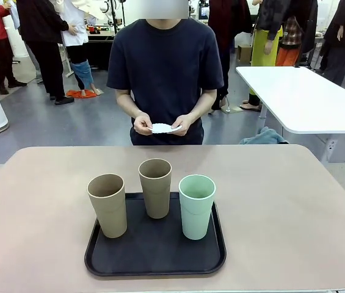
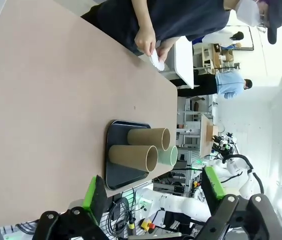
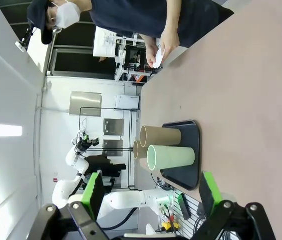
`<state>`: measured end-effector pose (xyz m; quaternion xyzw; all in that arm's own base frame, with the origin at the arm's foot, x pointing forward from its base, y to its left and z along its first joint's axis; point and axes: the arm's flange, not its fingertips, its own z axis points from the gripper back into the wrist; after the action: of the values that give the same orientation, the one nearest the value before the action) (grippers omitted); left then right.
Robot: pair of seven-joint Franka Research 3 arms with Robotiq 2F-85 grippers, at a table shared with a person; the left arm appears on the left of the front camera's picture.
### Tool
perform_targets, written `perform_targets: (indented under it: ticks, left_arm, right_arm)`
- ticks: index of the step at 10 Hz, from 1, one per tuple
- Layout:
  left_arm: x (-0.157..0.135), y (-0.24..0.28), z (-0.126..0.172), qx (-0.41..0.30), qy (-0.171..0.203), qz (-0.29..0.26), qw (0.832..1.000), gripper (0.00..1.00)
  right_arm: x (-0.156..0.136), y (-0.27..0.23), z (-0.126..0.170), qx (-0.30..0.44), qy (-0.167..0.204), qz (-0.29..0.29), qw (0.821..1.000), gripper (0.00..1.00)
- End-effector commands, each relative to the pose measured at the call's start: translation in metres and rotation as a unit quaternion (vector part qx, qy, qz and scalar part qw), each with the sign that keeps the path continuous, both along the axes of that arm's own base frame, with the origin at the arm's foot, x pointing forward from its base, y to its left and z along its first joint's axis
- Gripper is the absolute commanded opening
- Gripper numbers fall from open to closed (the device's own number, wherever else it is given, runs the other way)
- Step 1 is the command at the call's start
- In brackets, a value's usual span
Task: Place coasters on the table and set cups on them.
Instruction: Pick up one Reusable plastic cup and place it on a coaster set by the human.
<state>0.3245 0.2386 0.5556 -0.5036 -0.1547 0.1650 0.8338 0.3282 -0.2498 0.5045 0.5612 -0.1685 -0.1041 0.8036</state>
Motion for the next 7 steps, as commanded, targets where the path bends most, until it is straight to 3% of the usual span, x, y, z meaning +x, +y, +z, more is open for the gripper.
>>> perform_targets:
  ticks: [1, 7]
  left_arm:
    - [0.0039, -0.002, 0.0027, -0.004, -0.007, 0.006, 1.0, 1.0]
    - [0.0039, -0.002, 0.0027, -0.004, -0.007, 0.006, 1.0, 1.0]
  right_arm:
    - [-0.0014, -0.0026, -0.0009, 0.003, -0.001, -0.002, 1.0, 1.0]
    - [-0.0014, -0.0026, -0.0009, 0.003, -0.001, -0.002, 1.0, 1.0]
